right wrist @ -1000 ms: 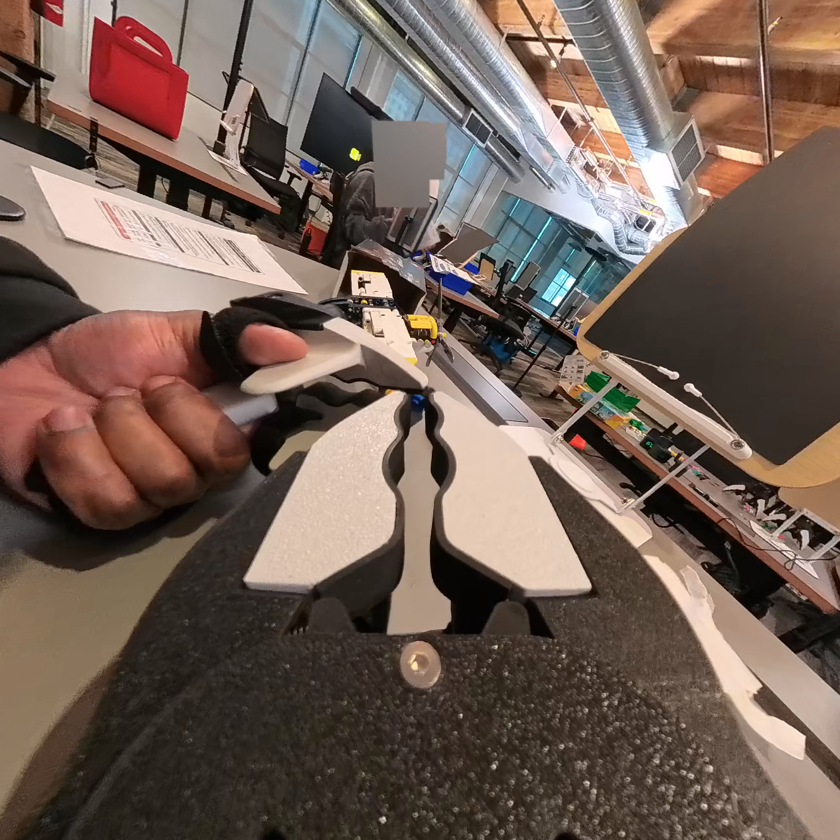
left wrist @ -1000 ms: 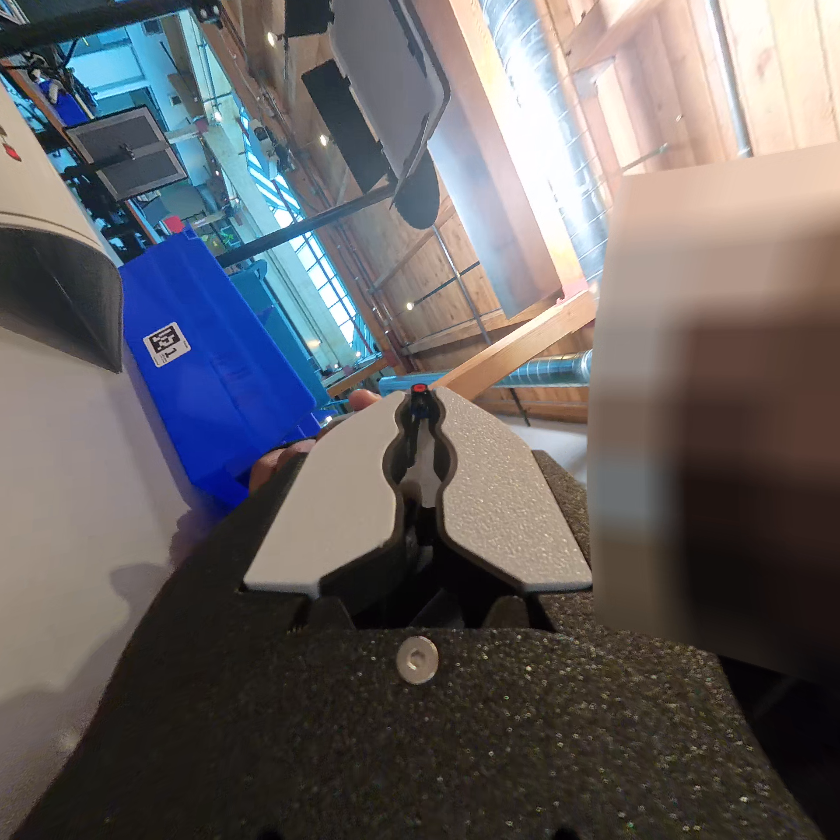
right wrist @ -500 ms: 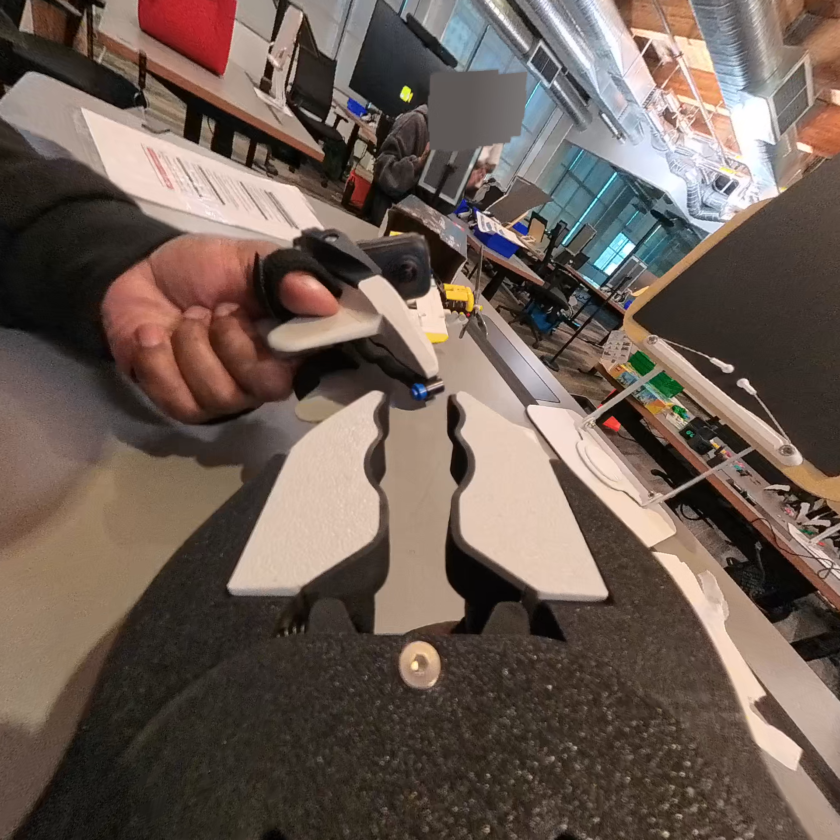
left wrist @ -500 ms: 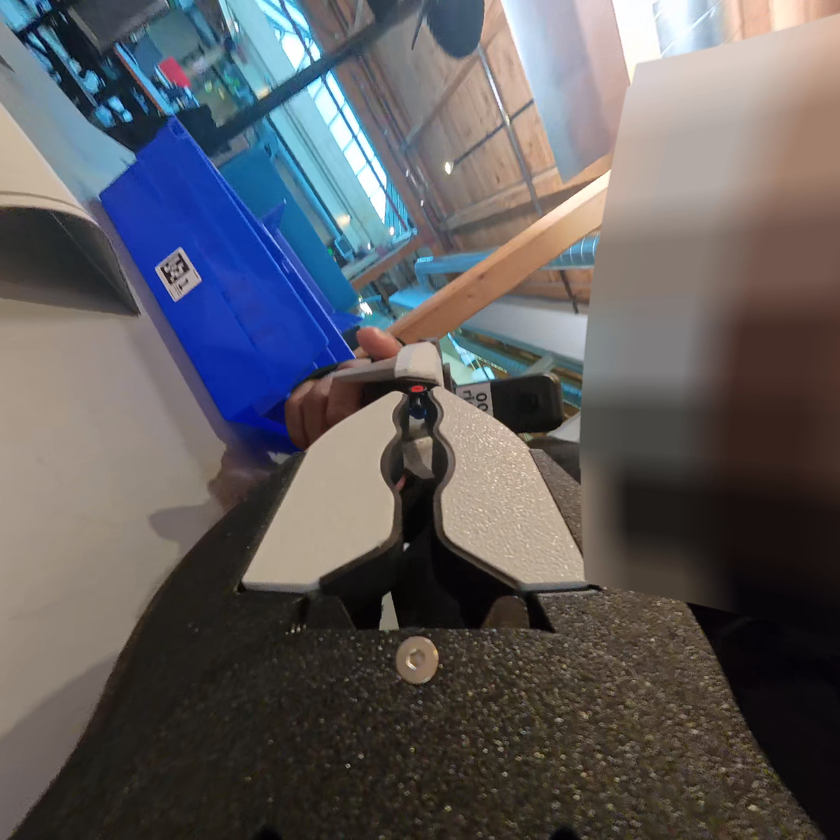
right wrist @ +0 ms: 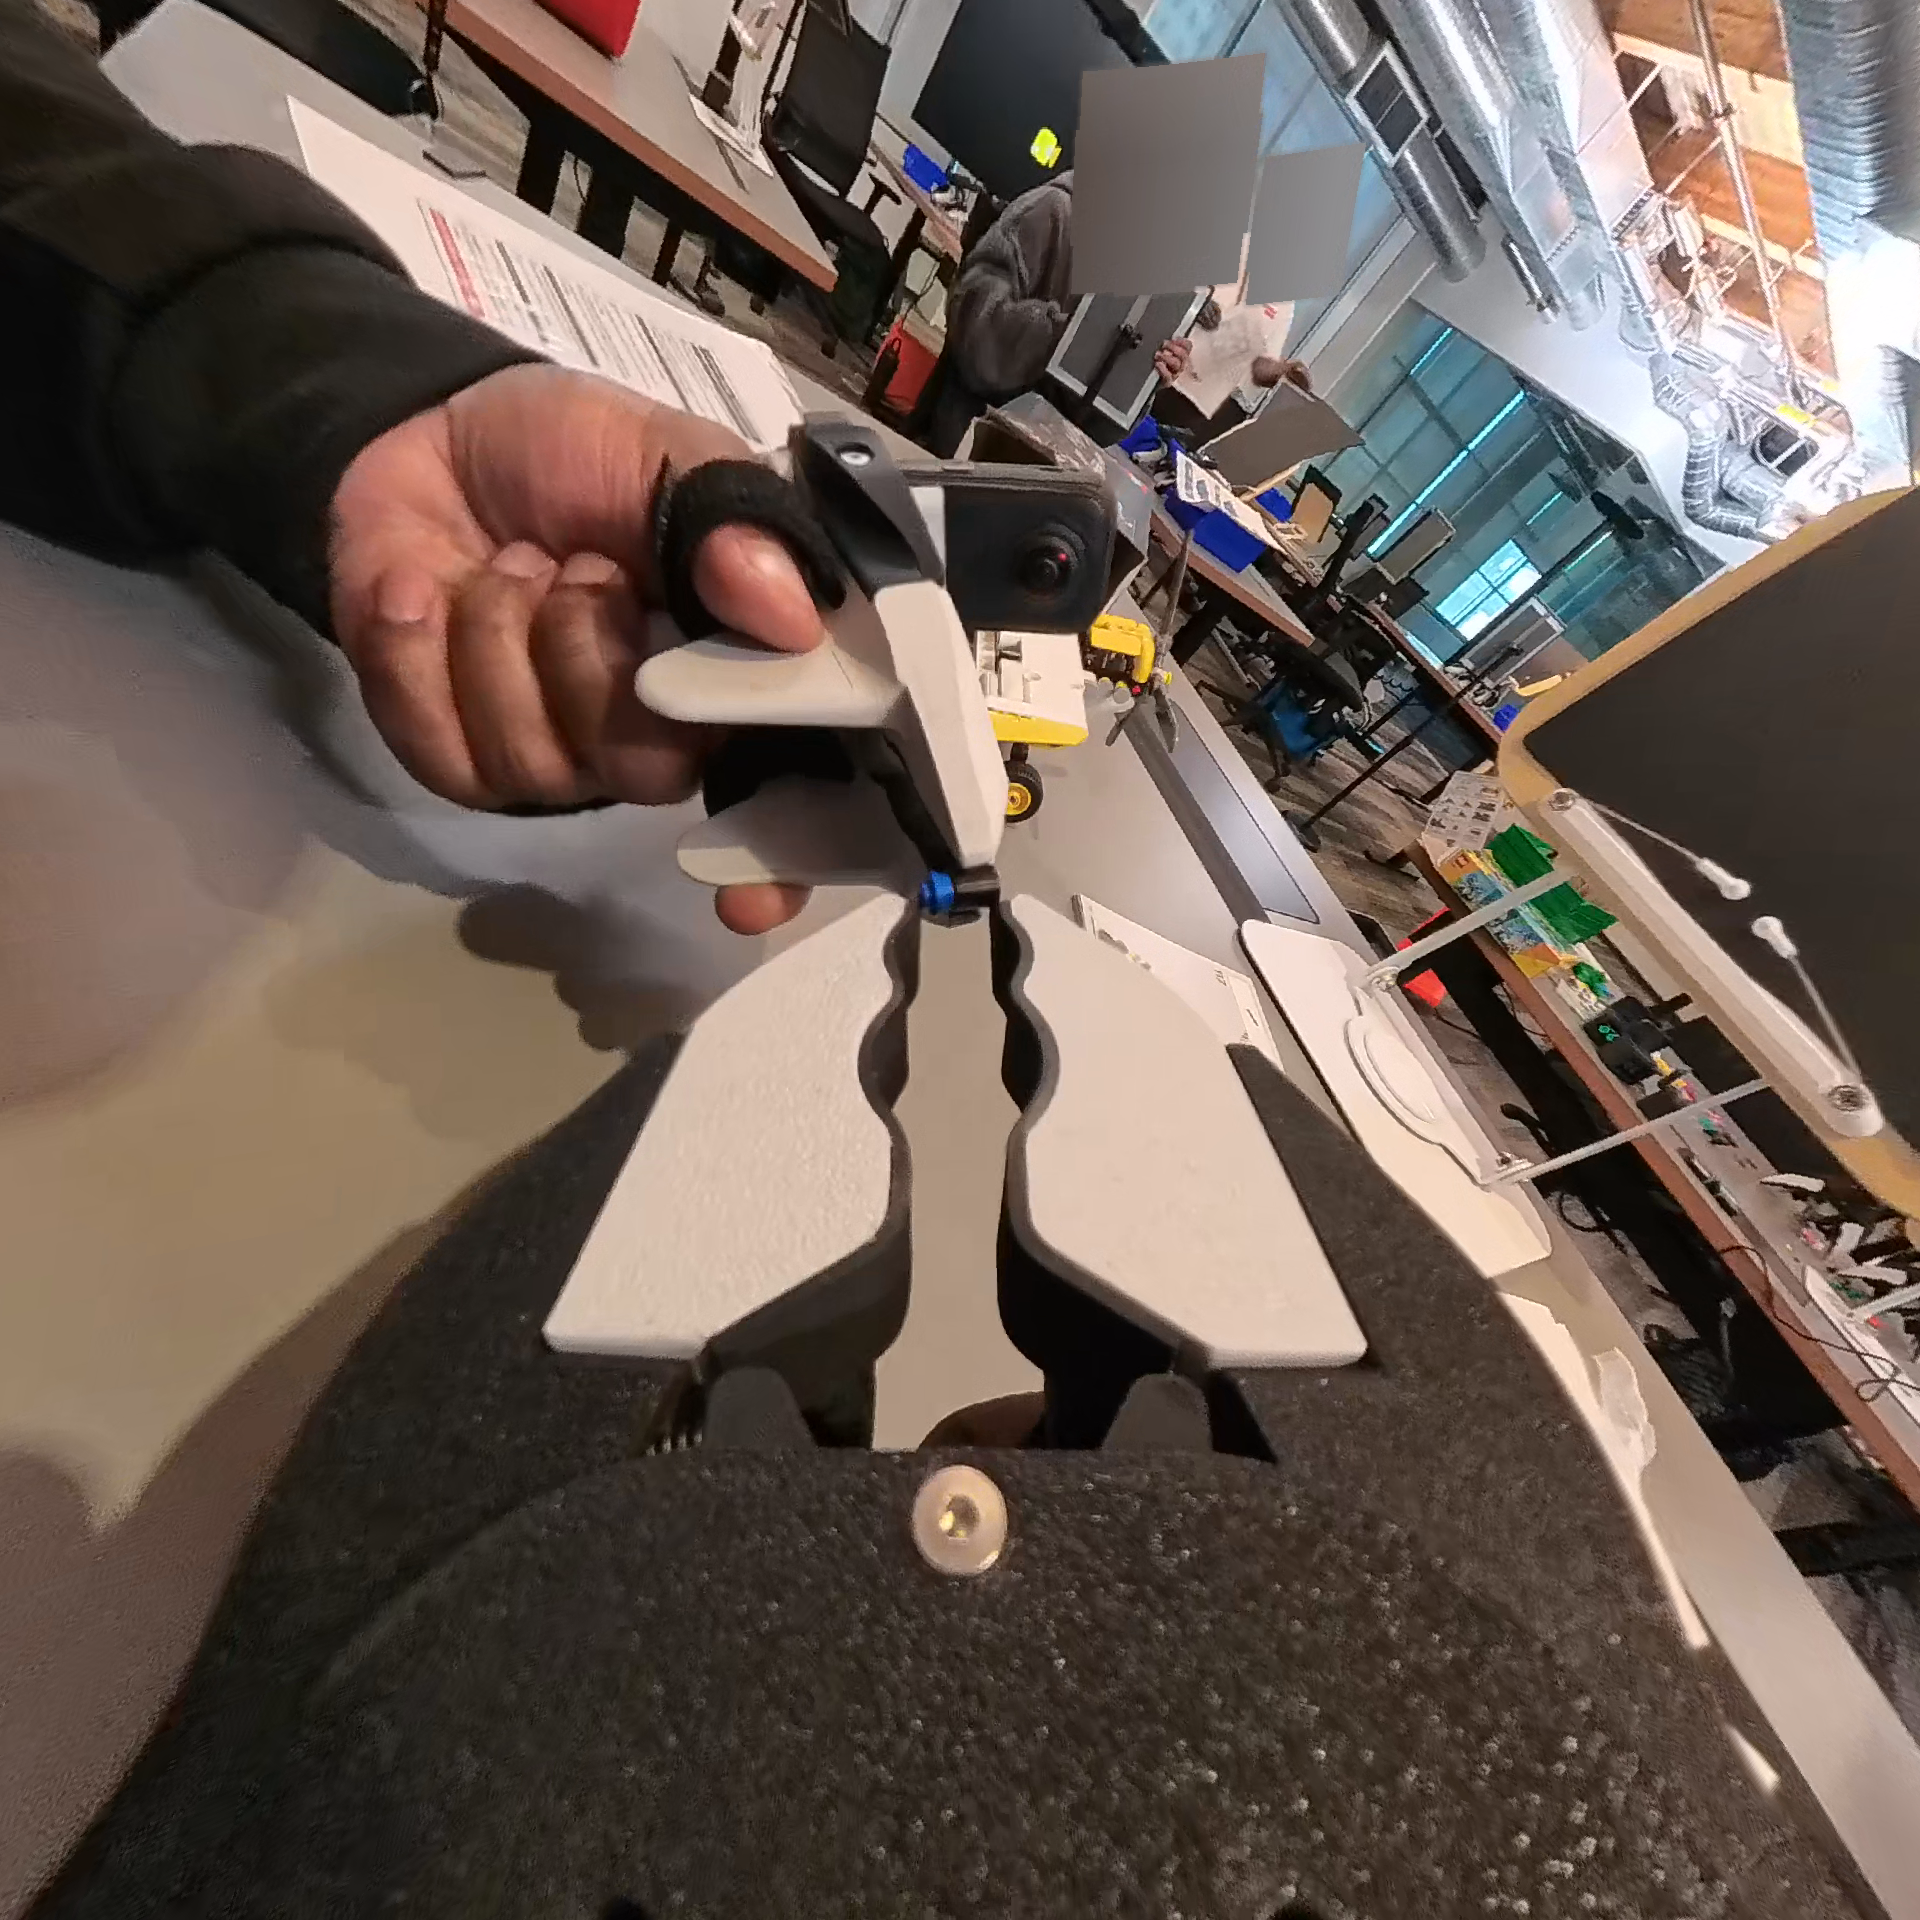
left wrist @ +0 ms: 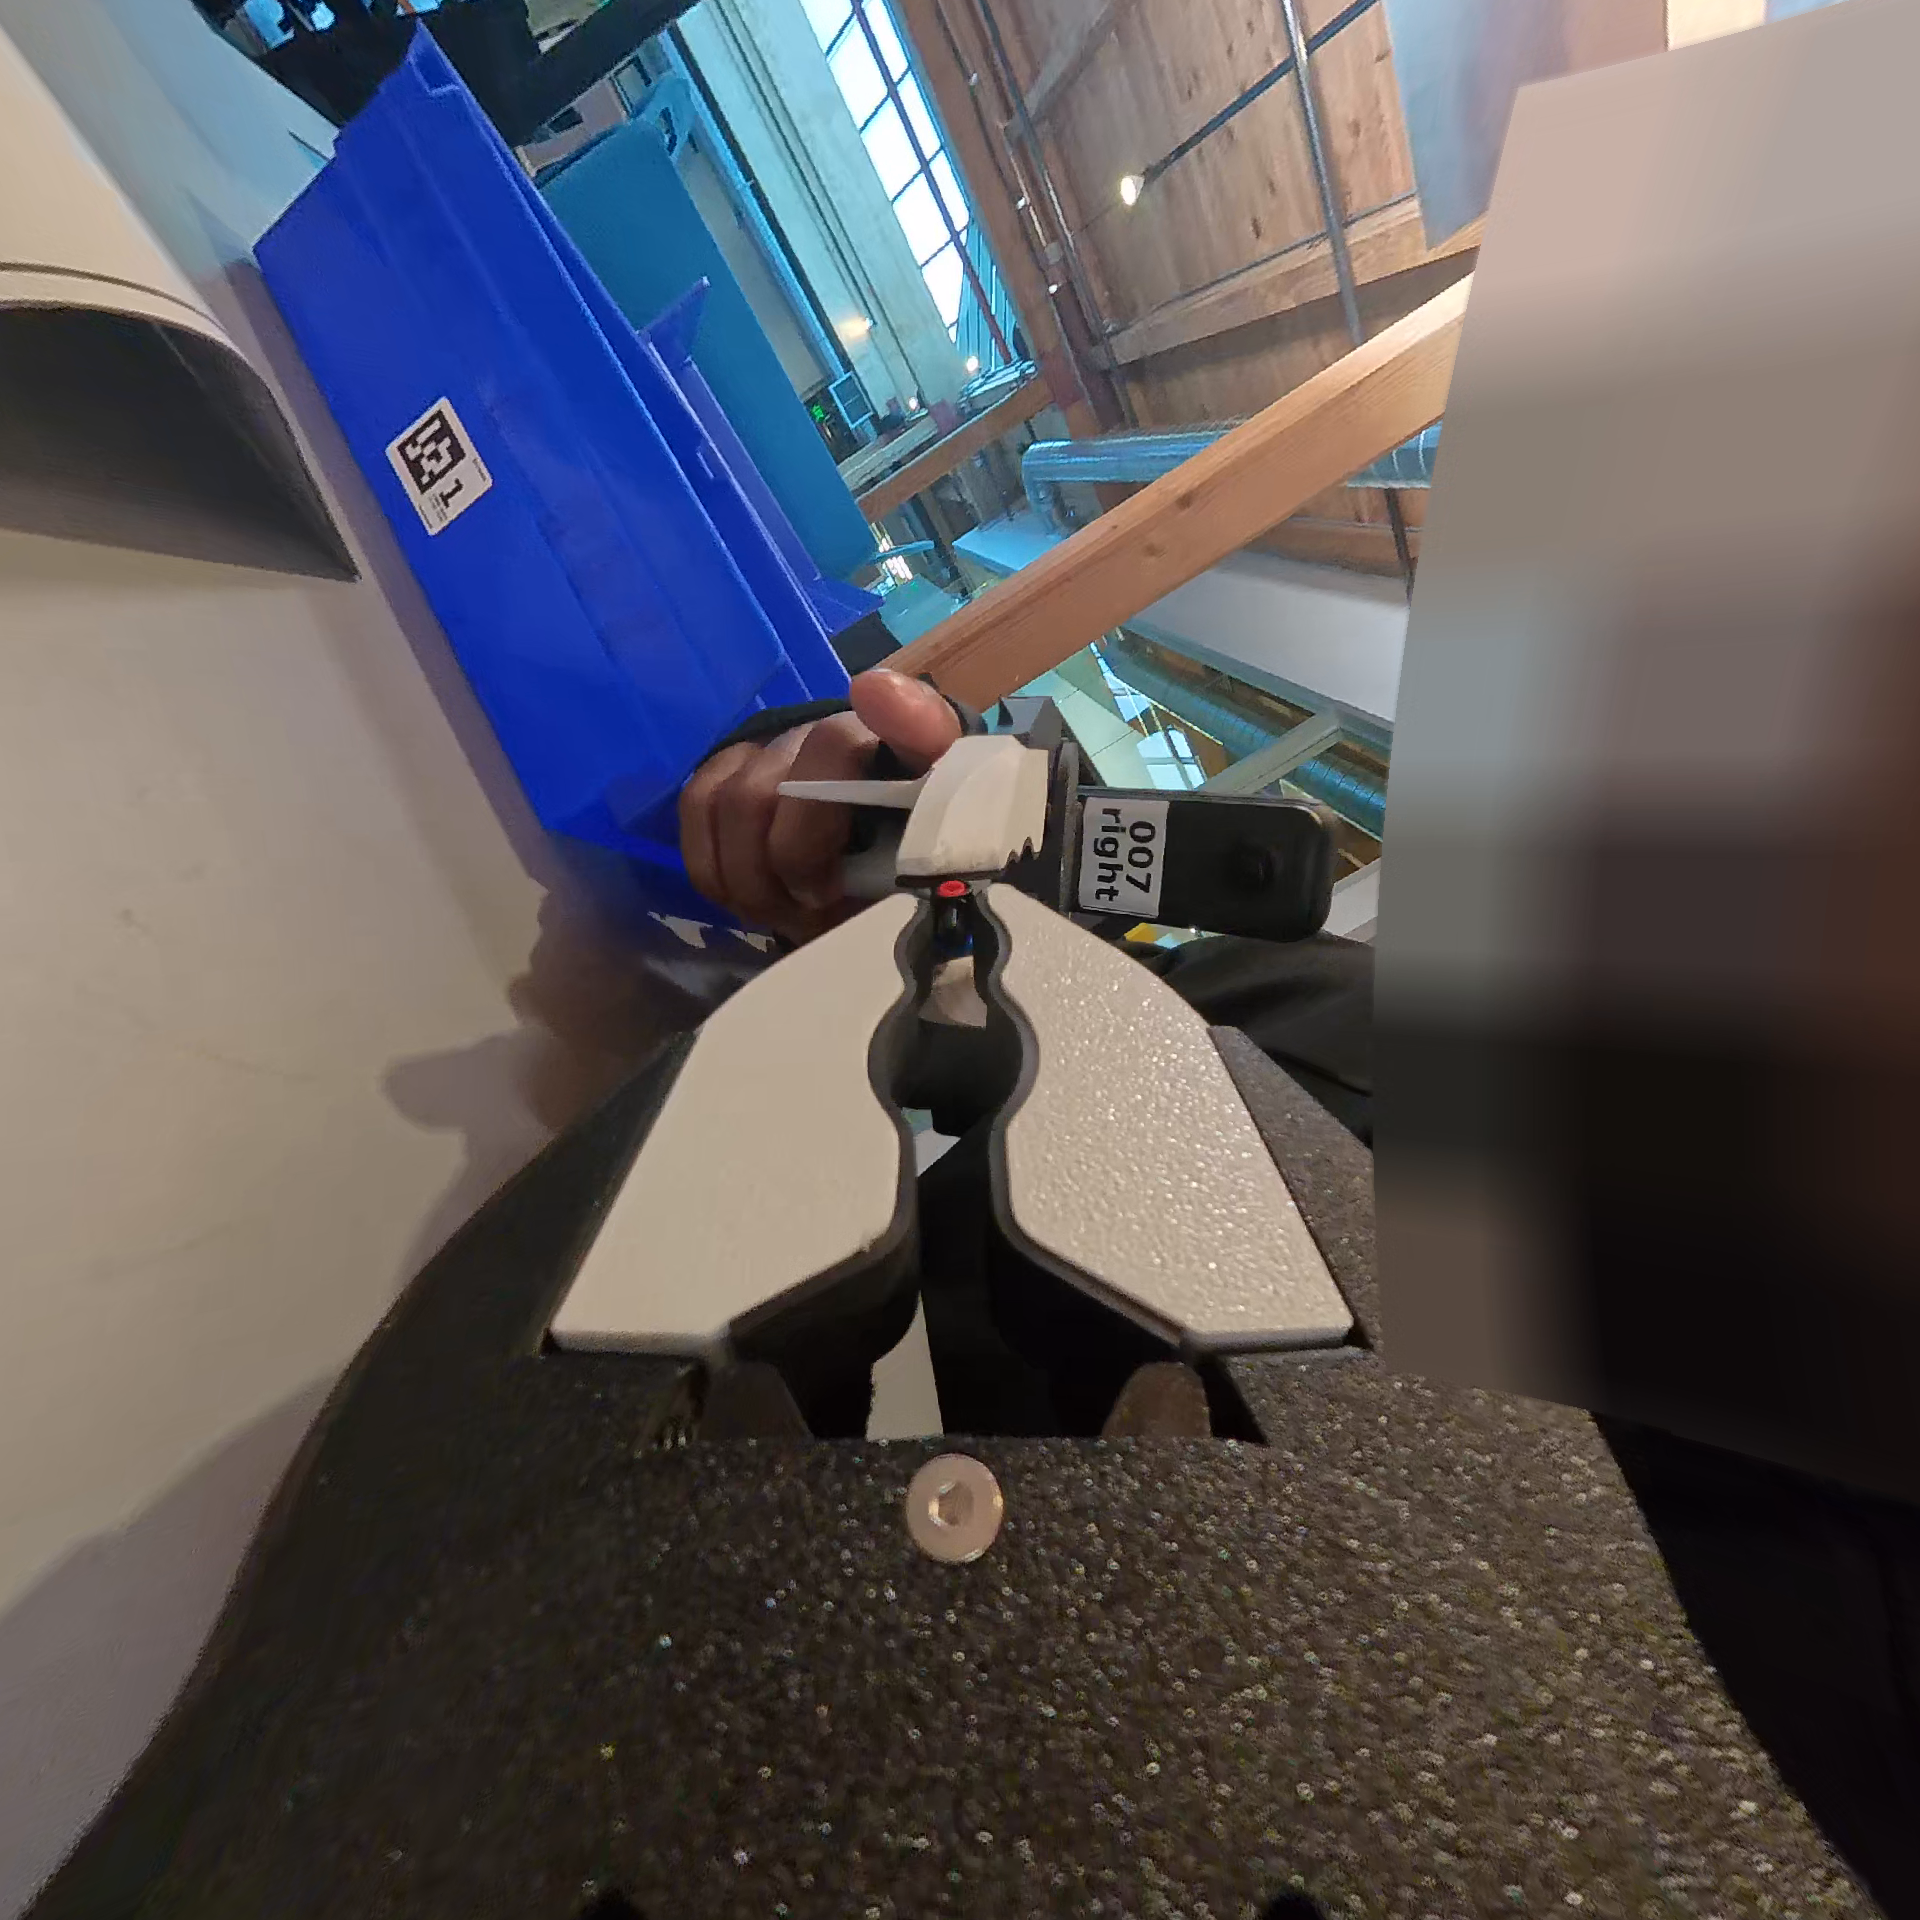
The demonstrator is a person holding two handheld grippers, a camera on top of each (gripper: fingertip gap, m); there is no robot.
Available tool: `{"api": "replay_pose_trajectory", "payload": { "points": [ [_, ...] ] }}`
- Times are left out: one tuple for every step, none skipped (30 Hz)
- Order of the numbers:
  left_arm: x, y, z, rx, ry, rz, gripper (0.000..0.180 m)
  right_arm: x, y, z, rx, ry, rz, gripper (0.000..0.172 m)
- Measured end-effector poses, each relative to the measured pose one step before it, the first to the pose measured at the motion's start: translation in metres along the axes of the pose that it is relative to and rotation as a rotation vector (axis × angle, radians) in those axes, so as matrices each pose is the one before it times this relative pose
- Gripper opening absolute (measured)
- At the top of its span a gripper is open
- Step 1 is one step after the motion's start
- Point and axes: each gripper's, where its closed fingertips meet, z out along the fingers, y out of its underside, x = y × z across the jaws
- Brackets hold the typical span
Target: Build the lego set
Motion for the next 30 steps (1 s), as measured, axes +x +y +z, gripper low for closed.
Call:
{"api": "replay_pose_trajectory", "payload": {
  "points": [
    [-0.00077,0.00082,-0.00021,-0.0072,-0.0052,-0.0022,0.007,-0.00069,0.00086,0.00017,-0.0034,0.0007,-0.0112,0.012],
    [-0.00052,0.00058,-0.00022,-0.0059,-0.0044,0.0006,0.007,-0.00057,0.00056,0.00019,-0.0021,0.0004,-0.0086,0.013],
    [-0.00049,0.00065,-0.00014,-0.0053,-0.0049,0.0019,0.007,-0.00065,0.00041,0.00013,-0.0018,-0.0004,-0.0065,0.013],
    [-0.00045,0.00066,-0.00016,-0.0055,-0.0040,-0.0005,0.007,-0.00055,0.00045,0.00008,-0.0012,-0.0015,-0.0056,0.013],
    [-0.00036,0.00029,-0.00012,-0.0033,-0.0037,0.0001,0.007,-0.00054,0.00033,0.00006,-0.0006,-0.0018,-0.0046,0.013],
    [-0.00036,0.00067,-0.00007,-0.0053,-0.0042,0.0031,0.007,-0.00044,0.00039,0.00009,0.0000,-0.0029,-0.0032,0.013],
    [0.00014,0.00042,-0.00011,-0.0044,-0.0012,0.0040,0.007,-0.00079,0.00007,-0.00017,0.0018,-0.0056,-0.0021,0.013],
    [0.00031,0.00035,0.00008,-0.0037,-0.0004,0.0030,0.007,-0.00070,-0.00014,-0.00025,0.0035,-0.0065,-0.0008,0.013],
    [0.00000,0.00059,0.00004,-0.0049,-0.0028,0.0033,0.007,-0.00069,-0.00015,-0.00028,0.0025,-0.0061,-0.0002,0.014],
    [-0.00015,0.00063,0.00008,-0.0055,-0.0048,0.0048,0.007,-0.00062,0.00002,-0.00020,0.0015,-0.0057,-0.0014,0.014],
    [-0.00022,0.00039,-0.00003,-0.0041,-0.0046,0.0044,0.007,-0.00082,0.00022,-0.00019,0.0012,-0.0062,-0.0036,0.014],
    [-0.00046,0.00067,-0.00002,-0.0054,-0.0046,0.0021,0.007,-0.00097,0.00036,-0.00001,0.0006,-0.0054,-0.0052,0.015],
    [-0.00052,0.00067,-0.00007,-0.0051,-0.0051,0.0026,0.007,-0.00090,0.00054,-0.00002,-0.0007,-0.0054,-0.0055,0.015],
    [-0.00047,0.00052,-0.00007,-0.0040,-0.0042,0.0019,0.007,-0.00088,0.00051,0.00003,-0.0010,-0.0057,-0.0047,0.016],
    [-0.00039,0.00036,-0.00006,-0.0030,-0.0026,0.0018,0.007,-0.00100,0.00036,-0.00007,-0.0001,-0.0067,-0.0040,0.017],
    [-0.00039,0.00066,0.00007,-0.0049,-0.0032,0.0009,0.007,-0.00091,0.00036,-0.00010,0.0003,-0.0050,-0.0038,0.018],
    [-0.00010,0.00003,-0.00003,-0.0005,-0.0020,0.0023,0.007,-0.00045,0.00031,-0.00012,0.0001,-0.0033,-0.0039,0.018],
    [-0.00011,0.00041,0.00008,-0.0027,-0.0015,0.0023,0.007,-0.00061,0.00019,-0.00006,0.0010,-0.0031,-0.0036,0.019],
    [-0.00008,0.00027,0.00006,-0.0022,-0.0011,0.0021,0.007,-0.00023,0.00010,-0.00016,0.0009,-0.0012,-0.0031,0.019],
    [0.00004,0.00021,0.00002,-0.0018,-0.0009,0.0025,0.007,-0.00002,-0.00009,-0.00008,0.0009,0.0008,-0.0031,0.019],
    [0.00006,0.00027,0.00014,-0.0020,-0.0008,0.0023,0.007,-0.00013,0.00006,-0.00015,0.0012,0.0007,-0.0035,0.019],
    [-0.00014,0.00014,-0.00002,-0.0014,-0.0018,0.0015,0.007,-0.00008,0.00003,-0.00008,0.0005,0.0005,-0.0036,0.019],
    [-0.00015,0.00026,0.00001,-0.0018,-0.0021,0.0017,0.007,-0.00032,0.00024,0.00004,-0.0003,-0.0002,-0.0034,0.020],
    [-0.00025,0.00014,0.00002,-0.0005,-0.0015,0.0014,0.007,-0.00015,0.00020,0.00001,-0.0005,-0.0003,-0.0026,0.020],
    [-0.00020,0.00006,0.00002,-0.0008,-0.0010,0.0005,0.007,-0.00003,0.00012,-0.00013,-0.0001,0.0004,-0.0022,0.020],
    [-0.00047,0.00015,0.00004,-0.0002,-0.0019,-0.0010,0.007,0.00036,-0.00004,-0.00004,0.0011,0.0035,-0.0019,0.020],
    [-0.00097,0.00068,0.00016,-0.0030,-0.0055,0.0024,0.007,0.00104,-0.00031,-0.00023,0.0028,0.0061,-0.0002,0.023],
    [-0.00078,0.00088,0.00039,-0.0038,-0.0030,-0.0001,0.007,0.00081,-0.00038,-0.00044,0.0030,0.0029,0.0022,0.024],
    [-0.00033,0.00045,0.00048,-0.0007,0.0010,-0.0026,0.007,0.00062,-0.00046,-0.00052,0.0038,0.0014,0.0022,0.024],
    [-0.00032,0.00060,0.00045,-0.0022,0.0002,-0.0014,0.007,0.00056,-0.00020,-0.00042,0.0027,0.0013,0.0011,0.024]
  ]
}}
